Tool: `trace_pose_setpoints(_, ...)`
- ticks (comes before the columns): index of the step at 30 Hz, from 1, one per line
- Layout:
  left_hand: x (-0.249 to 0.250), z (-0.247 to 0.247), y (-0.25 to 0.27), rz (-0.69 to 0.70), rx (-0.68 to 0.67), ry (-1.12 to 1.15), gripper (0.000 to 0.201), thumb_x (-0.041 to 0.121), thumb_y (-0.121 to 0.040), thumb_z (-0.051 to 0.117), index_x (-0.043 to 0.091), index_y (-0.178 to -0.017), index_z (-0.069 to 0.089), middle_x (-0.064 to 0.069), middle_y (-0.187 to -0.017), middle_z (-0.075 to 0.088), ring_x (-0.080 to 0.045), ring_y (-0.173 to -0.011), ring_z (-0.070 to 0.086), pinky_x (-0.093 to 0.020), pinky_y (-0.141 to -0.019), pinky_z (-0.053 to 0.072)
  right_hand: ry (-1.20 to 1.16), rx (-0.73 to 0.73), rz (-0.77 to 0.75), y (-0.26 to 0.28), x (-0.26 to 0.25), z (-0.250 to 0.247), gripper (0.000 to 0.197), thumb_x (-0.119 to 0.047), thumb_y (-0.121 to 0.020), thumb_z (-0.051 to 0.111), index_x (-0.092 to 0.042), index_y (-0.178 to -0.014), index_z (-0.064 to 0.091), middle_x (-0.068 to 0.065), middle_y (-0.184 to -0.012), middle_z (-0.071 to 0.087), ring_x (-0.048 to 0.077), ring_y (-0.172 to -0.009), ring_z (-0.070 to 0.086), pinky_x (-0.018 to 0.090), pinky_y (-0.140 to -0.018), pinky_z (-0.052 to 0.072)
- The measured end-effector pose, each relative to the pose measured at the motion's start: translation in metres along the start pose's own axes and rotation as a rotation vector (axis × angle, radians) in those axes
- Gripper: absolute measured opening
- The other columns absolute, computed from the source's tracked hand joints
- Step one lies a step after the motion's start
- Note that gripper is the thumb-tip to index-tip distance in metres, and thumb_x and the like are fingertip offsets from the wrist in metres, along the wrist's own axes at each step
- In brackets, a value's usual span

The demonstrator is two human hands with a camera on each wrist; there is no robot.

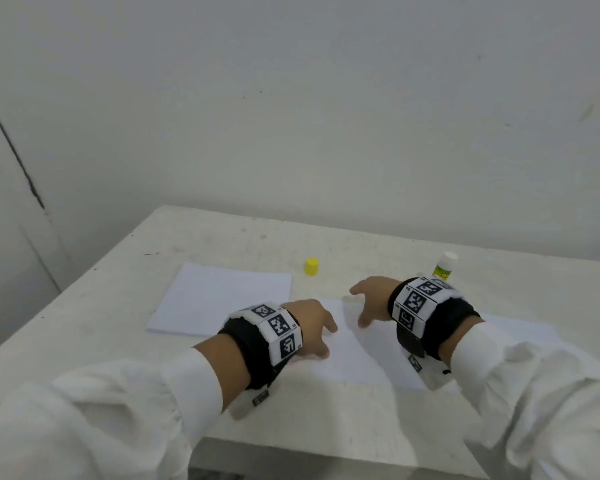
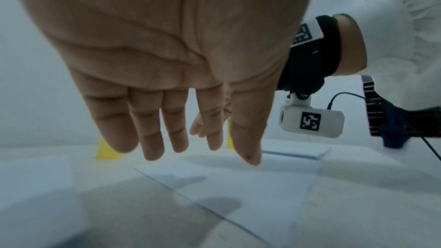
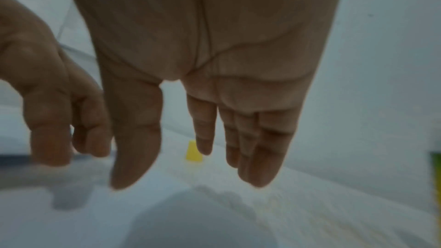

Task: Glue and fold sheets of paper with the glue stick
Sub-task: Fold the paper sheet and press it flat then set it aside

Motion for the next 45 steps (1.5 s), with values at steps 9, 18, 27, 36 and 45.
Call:
trace_pose_setpoints(9,-0.154,-0.037,0.049,-0.513,-0.07,-0.162,0.073,0.039,-0.087,0.066,0.014,-0.147,0.033,-0.007,-0.151,0.033,-0.023,-0.137,0.036,-0.033,-0.111,0.032,-0.002,0.019,-0.039,-0.069,-0.101,-0.002,0.085,-0.079,-0.067,0.057,-0.012,-0.119,0.054,0.011,-0.133,0.049,0.031,-0.12,0.045,0.041,-0.101,0.037)
trace_pose_setpoints(18,-0.176,-0.032,0.046,-0.529,-0.105,-0.194,0.068,0.043,-0.086,0.065,0.013,-0.143,0.04,-0.005,-0.144,0.042,-0.022,-0.129,0.045,-0.03,-0.101,0.039,0.082,-0.007,-0.013,-0.086,-0.113,0.003,0.098,-0.079,-0.058,0.063,-0.022,-0.135,0.043,0.007,-0.132,0.04,0.036,-0.13,0.026,0.053,-0.109,0.021)
trace_pose_setpoints(27,-0.189,-0.027,0.047,-0.554,-0.016,-0.066,0.079,0.043,-0.081,0.071,0.018,-0.146,0.033,-0.004,-0.145,0.038,-0.023,-0.13,0.043,-0.032,-0.104,0.037,-0.872,-0.041,0.038,-0.054,-0.113,0.007,0.033,-0.019,-0.072,0.081,-0.005,-0.09,0.057,0.01,-0.082,0.061,0.026,-0.076,0.059,0.037,-0.082,0.056)
trace_pose_setpoints(36,-0.192,-0.025,0.066,-0.63,0.239,0.435,0.075,0.02,-0.069,0.084,0.015,-0.124,0.033,-0.007,-0.118,0.044,-0.024,-0.1,0.047,-0.029,-0.082,0.039,-1.317,0.033,-0.107,-0.031,-0.116,0.025,0.017,-0.004,-0.076,0.067,-0.009,-0.093,0.062,0.011,-0.095,0.061,0.024,-0.081,0.053,0.037,-0.071,0.05)
trace_pose_setpoints(45,-0.146,-0.049,0.069,-0.412,0.4,0.851,0.021,0.001,-0.08,0.071,0.02,-0.087,0.07,-0.002,-0.085,0.063,-0.018,-0.088,0.058,-0.029,-0.083,0.05,-1.355,0.316,-0.003,0.025,-0.046,0.017,0.013,-0.005,-0.084,0.063,-0.006,-0.097,0.065,0.008,-0.1,0.067,0.025,-0.09,0.066,0.035,-0.074,0.059)
Point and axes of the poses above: each hand's wrist, its own y-axis away from the middle knuckle, its own z-axis out of the palm, x = y × z, the point moved 2 cm from there along -y, towards the middle knuckle
